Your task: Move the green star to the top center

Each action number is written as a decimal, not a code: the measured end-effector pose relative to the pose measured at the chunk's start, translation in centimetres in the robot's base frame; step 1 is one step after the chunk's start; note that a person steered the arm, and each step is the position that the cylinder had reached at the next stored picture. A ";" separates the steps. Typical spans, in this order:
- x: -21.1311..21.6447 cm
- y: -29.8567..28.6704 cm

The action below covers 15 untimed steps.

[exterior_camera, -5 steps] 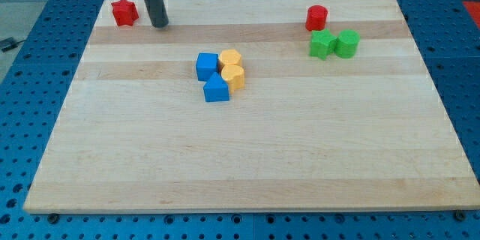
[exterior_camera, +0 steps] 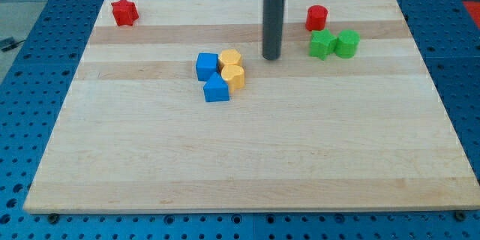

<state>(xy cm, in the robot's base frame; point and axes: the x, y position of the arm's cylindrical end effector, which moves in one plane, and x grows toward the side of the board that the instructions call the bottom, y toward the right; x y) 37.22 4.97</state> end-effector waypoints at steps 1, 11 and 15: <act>4.4 5.1; -9.2 1.4; -11.7 -0.9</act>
<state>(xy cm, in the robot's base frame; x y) 25.54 4.05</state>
